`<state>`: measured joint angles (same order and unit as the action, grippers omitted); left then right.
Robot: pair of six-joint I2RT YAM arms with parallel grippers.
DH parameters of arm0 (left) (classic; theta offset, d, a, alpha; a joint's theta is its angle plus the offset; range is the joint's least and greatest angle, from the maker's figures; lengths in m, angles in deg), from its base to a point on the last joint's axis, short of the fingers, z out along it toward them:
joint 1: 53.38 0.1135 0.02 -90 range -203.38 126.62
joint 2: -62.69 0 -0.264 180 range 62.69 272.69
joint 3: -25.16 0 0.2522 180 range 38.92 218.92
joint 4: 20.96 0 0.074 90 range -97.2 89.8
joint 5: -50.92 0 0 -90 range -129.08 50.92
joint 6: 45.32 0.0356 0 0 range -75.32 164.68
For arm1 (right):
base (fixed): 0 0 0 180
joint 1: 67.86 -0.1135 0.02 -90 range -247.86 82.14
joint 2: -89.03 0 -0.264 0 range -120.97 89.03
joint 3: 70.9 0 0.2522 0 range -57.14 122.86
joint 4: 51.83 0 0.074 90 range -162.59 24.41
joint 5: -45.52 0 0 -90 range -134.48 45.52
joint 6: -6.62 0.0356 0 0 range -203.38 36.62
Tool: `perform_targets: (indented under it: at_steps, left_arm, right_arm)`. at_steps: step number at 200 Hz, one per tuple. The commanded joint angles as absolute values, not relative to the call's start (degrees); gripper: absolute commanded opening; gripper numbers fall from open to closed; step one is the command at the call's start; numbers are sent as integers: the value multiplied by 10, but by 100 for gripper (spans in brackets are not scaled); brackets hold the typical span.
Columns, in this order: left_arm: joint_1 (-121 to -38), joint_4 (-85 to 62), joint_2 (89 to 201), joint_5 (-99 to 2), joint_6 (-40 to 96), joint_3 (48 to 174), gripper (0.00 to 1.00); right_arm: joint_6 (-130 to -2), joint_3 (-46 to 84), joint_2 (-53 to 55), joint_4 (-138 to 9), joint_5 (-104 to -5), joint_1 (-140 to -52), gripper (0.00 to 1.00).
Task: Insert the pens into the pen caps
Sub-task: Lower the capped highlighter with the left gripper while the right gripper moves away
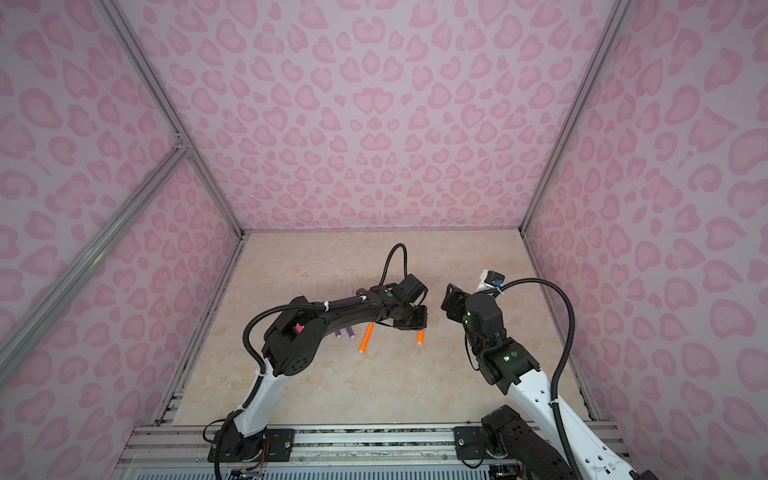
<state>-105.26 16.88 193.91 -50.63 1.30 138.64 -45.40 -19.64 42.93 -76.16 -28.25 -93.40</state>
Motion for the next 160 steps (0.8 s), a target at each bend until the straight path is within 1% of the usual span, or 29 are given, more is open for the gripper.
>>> perform_targets:
  at_steps: [1,3,5,7,10,12,15,31,79,96,112,137,160]
  left_arm:
    - [-1053,182,1946,-505,27,1393,31]
    - [-1053,182,1945,-505,27,1393,33]
    - [-1053,181,1944,-505,29,1392,34]
    - [-1053,181,1943,-505,30,1392,35]
    - [-1053,181,1940,-506,33,1392,35]
    - [-1054,181,1938,-505,34,1391,40]
    - [-1053,181,1936,-503,37,1390,43]
    - [-1054,180,1919,-491,50,1384,52]
    - [-1066,167,1840,-459,122,1360,67]
    - [-1073,164,1787,-418,162,1338,69]
    - [-1074,163,1709,-363,191,1291,70]
    - [-1074,127,1536,-241,235,1165,70]
    - [-1073,93,1397,-142,249,1019,67]
  right_arm:
    - [-455,-192,422,-754,-292,-934,81]
    - [-455,-191,421,-755,-293,-934,82]
    - [-456,-190,419,-756,-294,-934,88]
    - [-457,-189,417,-757,-295,-934,90]
    - [-456,-186,415,-760,-296,-934,91]
    - [-455,-186,414,-761,-297,-934,92]
    - [-454,-184,411,-763,-297,-934,92]
    - [-452,-181,401,-763,-303,-934,93]
    - [-458,-191,411,-746,-319,-934,94]
    - [-470,-194,416,-739,-328,-935,94]
    - [-478,-198,414,-728,-338,-934,91]
    - [-488,-197,400,-710,-365,-935,88]
    - [-487,-194,382,-702,-380,-937,84]
